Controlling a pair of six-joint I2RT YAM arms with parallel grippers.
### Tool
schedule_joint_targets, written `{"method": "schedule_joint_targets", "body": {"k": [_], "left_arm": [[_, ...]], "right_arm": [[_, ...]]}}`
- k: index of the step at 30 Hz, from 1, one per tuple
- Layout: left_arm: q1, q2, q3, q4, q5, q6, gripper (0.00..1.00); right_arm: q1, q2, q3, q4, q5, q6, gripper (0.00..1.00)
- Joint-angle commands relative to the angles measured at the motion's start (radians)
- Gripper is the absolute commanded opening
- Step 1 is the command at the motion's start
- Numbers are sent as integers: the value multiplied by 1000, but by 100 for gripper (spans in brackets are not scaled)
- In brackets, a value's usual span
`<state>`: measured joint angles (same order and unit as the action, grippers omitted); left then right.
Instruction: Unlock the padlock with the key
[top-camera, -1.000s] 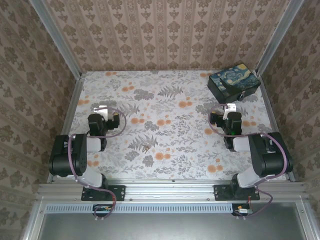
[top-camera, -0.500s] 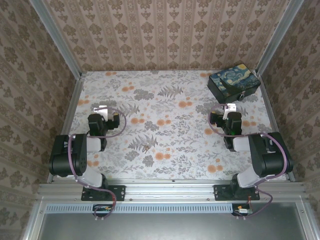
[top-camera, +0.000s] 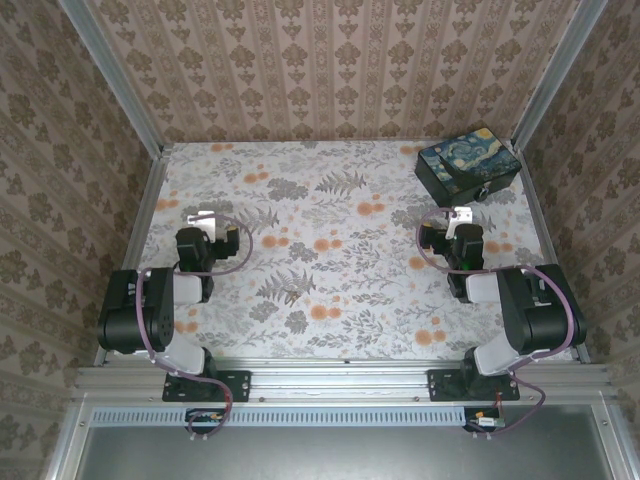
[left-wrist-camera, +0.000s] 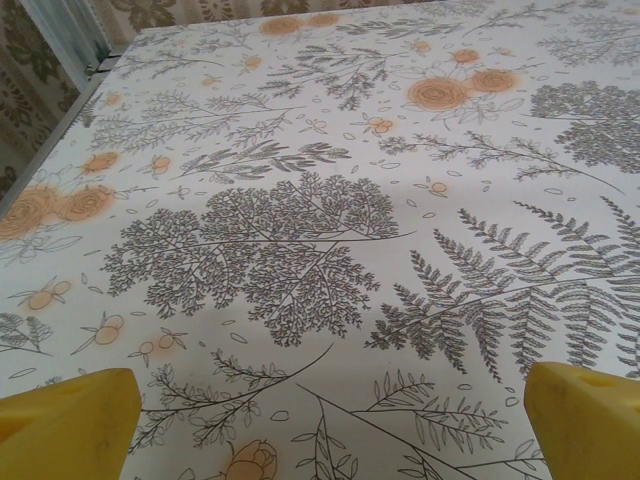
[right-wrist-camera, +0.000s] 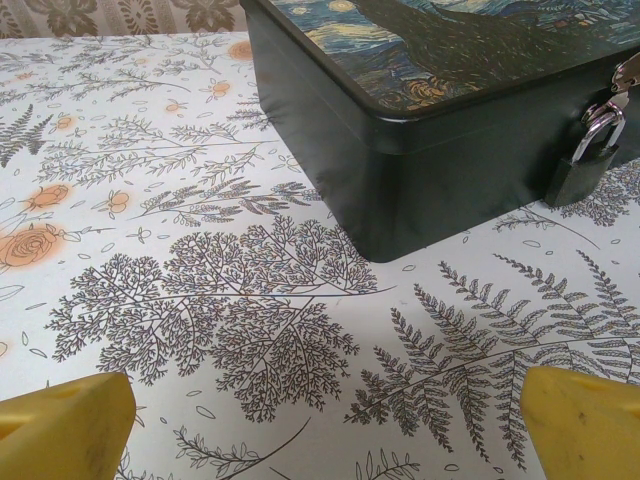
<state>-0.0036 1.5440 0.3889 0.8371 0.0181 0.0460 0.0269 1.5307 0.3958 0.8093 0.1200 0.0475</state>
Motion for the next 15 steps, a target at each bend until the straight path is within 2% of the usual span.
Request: {"method": "schedule_joint_targets", "body": {"k": [1,4,7,9,12,15], "left_arm": [[44,-56,36,-54,59,-33,100],[52,-161,138,-338,-132,-121,100],[47,-222,225,-531,-159,-148,100],[41,-229,319,-694,-171,-201,100],[4,-220,454,-926,-198,-300,100],[-82,-247,510,-1035,-236,-344,100]], "right_arm": [[1,-87,86,-157,15,0,100],[-25,-180,220,-441,78,81,100],[-98,-168,398,-735,20,211,100],[-149,-103,517,-873,-27,297,97],[-234,14,655,-967,-158,432,91],[-278,136,776,-1021,-213,502,87]]}}
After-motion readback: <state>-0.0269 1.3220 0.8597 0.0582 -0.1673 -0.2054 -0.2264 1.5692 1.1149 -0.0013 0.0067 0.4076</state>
